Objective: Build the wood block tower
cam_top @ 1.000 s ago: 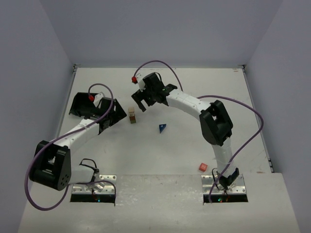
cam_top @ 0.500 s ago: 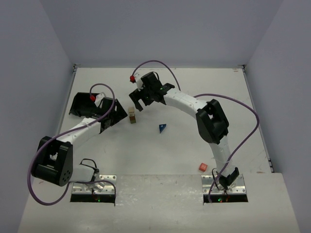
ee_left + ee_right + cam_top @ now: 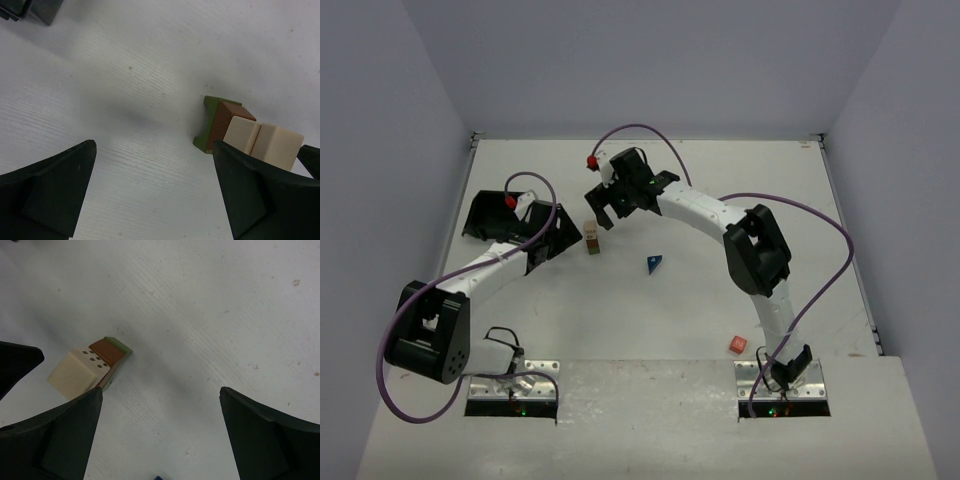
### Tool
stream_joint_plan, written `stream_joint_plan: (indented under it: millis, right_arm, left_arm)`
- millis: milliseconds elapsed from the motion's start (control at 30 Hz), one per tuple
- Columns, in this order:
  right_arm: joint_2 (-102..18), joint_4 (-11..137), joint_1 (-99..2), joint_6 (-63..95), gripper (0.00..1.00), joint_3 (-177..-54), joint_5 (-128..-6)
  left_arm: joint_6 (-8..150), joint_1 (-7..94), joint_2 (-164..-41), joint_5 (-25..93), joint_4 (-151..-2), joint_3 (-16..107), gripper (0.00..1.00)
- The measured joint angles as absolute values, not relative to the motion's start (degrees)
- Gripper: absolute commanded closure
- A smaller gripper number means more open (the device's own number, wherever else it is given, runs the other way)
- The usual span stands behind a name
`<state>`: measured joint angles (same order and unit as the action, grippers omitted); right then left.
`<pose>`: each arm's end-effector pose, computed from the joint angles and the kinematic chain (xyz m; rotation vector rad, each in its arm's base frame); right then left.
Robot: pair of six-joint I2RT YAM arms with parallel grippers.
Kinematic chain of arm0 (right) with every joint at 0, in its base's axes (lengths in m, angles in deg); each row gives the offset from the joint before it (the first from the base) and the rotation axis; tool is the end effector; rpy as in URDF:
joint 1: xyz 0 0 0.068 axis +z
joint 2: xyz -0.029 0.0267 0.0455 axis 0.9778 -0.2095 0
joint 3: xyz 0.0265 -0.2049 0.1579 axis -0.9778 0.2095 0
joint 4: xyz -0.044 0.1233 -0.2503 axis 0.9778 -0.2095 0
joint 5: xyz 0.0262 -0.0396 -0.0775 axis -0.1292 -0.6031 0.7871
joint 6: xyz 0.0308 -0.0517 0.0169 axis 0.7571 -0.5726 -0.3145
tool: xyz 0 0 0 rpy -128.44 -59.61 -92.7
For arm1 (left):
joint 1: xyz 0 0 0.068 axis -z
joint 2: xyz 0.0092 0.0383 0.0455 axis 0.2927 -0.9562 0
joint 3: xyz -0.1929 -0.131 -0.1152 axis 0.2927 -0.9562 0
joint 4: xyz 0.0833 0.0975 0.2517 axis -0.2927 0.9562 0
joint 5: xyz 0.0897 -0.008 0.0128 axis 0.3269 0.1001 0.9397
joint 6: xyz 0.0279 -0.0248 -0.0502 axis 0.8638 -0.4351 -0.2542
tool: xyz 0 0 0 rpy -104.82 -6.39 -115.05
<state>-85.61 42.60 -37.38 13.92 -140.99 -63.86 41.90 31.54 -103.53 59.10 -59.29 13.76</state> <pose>0.3922 0.3403 0.1850 -0.7735 2.2567 0.4759 0.2827 -0.0587 0.1577 -0.6760 2.3042 -0.0821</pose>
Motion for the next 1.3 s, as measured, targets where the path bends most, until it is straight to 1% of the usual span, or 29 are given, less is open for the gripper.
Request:
stream_joint_plan:
  millis: [1300]
  right_arm:
    - [-85.6, 42.1, -37.2, 16.1, 0.01, -141.0, -65.9]
  left_arm:
    - [42.2, 31.5, -105.4, 59.1, -60.6, 14.6, 0.00]
